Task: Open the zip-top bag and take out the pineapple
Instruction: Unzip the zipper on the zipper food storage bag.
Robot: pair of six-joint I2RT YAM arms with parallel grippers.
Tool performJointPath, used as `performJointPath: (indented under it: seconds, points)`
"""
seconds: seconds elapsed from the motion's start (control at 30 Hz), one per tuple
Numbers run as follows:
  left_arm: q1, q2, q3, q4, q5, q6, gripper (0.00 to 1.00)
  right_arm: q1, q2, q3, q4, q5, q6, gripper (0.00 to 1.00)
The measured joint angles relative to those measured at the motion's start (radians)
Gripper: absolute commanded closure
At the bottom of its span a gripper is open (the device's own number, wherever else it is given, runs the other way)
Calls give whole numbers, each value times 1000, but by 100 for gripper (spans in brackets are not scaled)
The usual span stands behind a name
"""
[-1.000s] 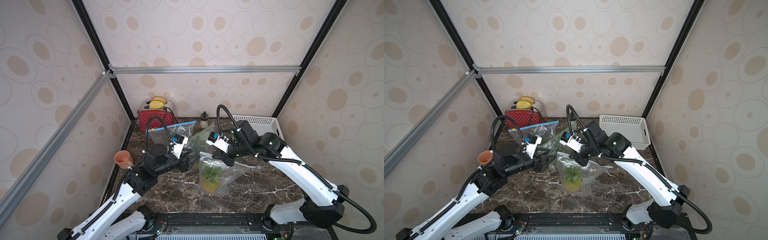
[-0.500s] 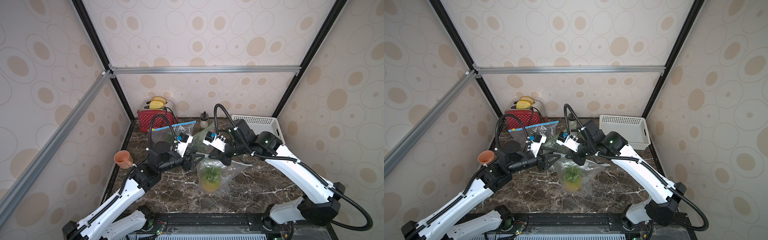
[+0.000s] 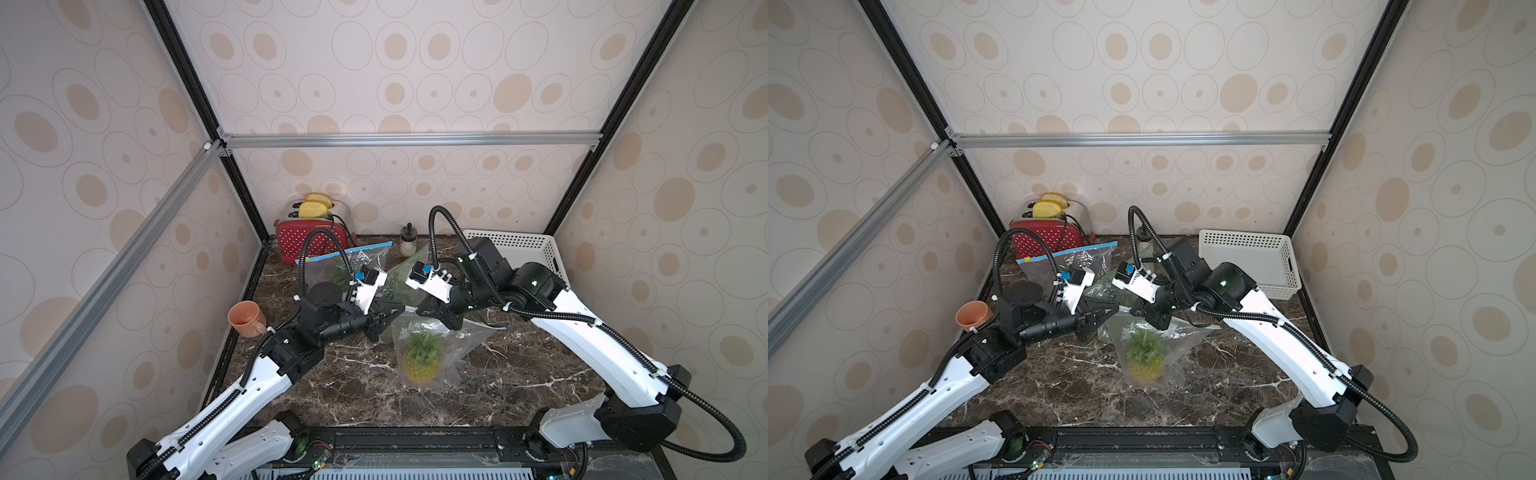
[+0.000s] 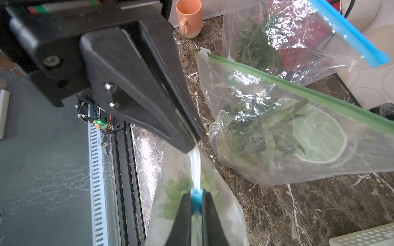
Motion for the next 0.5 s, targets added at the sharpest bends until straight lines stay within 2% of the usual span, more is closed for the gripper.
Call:
performJointPath:
  seconds: [0.2,0.5]
  points:
    - [0,0,-2,2,-24,-3,100,-1,2,0,0,10,1,91]
    - [-14,-45,-2,-51,-137,-16,100,5,2,0,24,37,8,91]
